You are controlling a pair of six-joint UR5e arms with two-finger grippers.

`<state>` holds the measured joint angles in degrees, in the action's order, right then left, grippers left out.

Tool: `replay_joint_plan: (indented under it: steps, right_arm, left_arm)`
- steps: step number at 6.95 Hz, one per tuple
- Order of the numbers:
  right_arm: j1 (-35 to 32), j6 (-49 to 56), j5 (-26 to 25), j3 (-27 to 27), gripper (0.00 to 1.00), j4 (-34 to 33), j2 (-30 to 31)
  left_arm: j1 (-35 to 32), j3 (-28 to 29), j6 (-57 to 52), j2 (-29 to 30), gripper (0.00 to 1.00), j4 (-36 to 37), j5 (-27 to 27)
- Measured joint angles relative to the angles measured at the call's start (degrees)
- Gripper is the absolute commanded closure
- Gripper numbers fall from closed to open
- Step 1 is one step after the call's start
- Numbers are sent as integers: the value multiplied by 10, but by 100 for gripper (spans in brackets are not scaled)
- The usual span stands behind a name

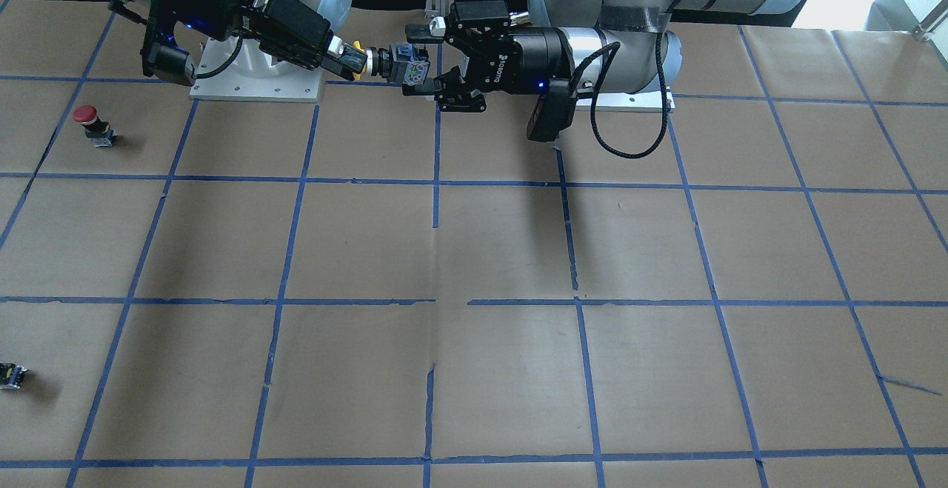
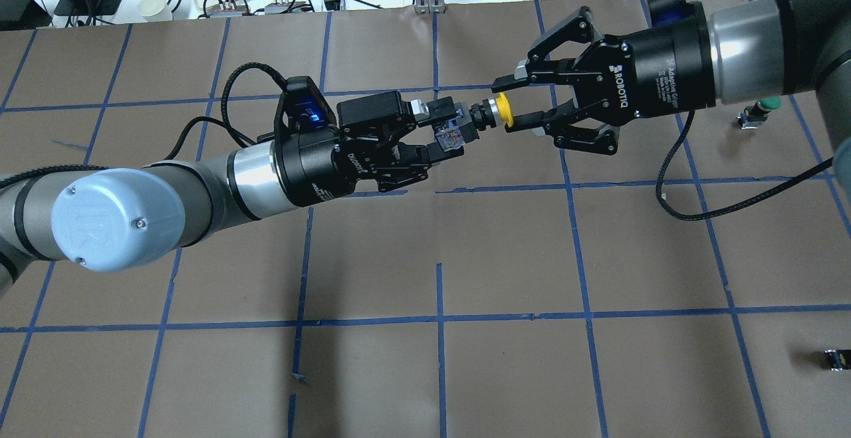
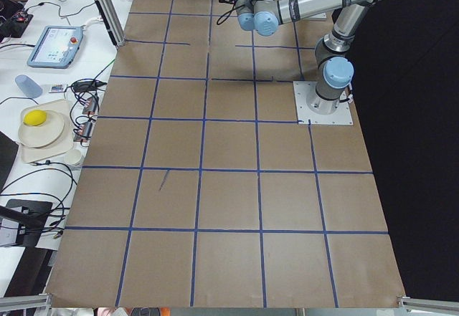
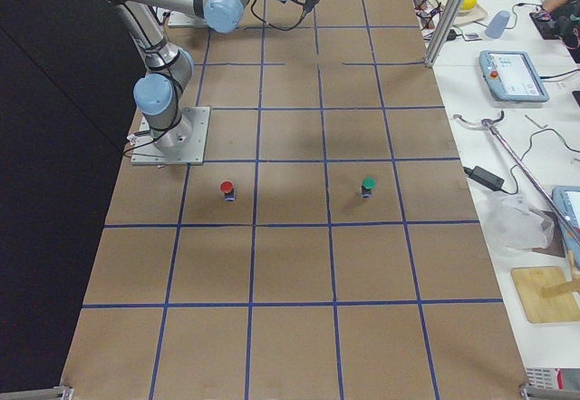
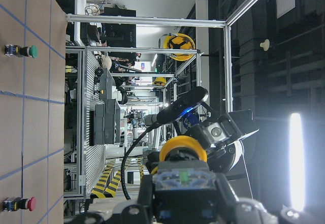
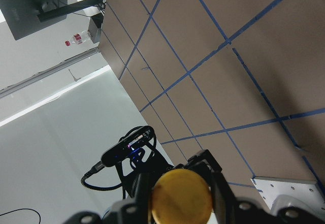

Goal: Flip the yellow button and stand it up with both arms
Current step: 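Open the left gripper and pull it back from the button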

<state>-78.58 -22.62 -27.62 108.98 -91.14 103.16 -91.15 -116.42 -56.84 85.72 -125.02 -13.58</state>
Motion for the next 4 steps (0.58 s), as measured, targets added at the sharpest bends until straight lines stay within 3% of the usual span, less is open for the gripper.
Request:
replay_joint_plan:
  steps: [2,3,4]
  right_arm:
    - [0,-7,0,-1,53,0,1]
    - [1,-7,-3,-2,54,-4,1]
    - [5,-3,-10,-3,54,-16,0]
  left_arm:
    - [9,7,8,0,0,1,9]
    - [25,16,23,1,0,2,42]
    - [56,33,44,5,0,3,115]
